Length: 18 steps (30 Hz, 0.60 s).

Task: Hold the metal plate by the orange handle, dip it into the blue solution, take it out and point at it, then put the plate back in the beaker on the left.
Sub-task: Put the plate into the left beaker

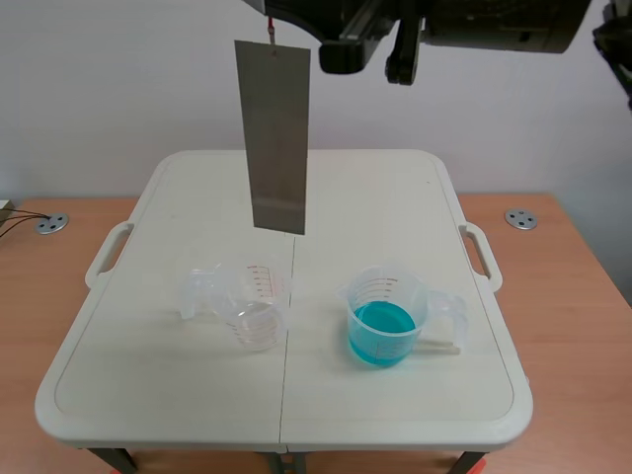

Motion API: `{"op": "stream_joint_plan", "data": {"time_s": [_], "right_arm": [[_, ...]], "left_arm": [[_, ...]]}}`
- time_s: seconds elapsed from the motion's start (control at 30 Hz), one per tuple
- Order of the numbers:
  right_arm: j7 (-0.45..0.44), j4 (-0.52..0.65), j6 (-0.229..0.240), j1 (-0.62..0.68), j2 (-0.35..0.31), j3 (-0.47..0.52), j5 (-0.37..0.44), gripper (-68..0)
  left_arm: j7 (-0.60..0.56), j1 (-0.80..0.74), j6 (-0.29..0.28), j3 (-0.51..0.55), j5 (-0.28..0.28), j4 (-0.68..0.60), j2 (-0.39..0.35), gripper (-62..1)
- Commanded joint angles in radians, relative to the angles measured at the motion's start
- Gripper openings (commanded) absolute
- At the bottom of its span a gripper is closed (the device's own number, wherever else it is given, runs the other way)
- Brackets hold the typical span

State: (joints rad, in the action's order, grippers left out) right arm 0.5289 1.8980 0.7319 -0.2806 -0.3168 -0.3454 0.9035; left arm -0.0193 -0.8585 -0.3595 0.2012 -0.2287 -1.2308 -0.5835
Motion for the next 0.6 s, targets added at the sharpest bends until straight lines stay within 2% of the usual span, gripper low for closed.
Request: {"op": "stream_joint_plan", "data": {"time_s": [0.0, 0.3, 0.57], "right_arm": [[-0.014, -0.004, -0.006, -0.033, 0.016, -0.009, 0.003, -66.2], [-0.01, -0.103, -0.006, -0.105, 0.111, -0.066, -0.027, -66.2], [-0.011, -0.194, -0.006, -0.15, 0.172, -0.107, -0.048, -66.2]], "left_arm": [[-0.01, 0.006, -0.002, -0.033, -0.005, -0.003, 0.009, -56.2], [-0.014, 0.033, -0.001, -0.214, 0.089, 0.056, 0.076, -56.2], [-0.014, 0.097, 0.0, -0.295, 0.088, 0.143, 0.09, -56.2]]}}
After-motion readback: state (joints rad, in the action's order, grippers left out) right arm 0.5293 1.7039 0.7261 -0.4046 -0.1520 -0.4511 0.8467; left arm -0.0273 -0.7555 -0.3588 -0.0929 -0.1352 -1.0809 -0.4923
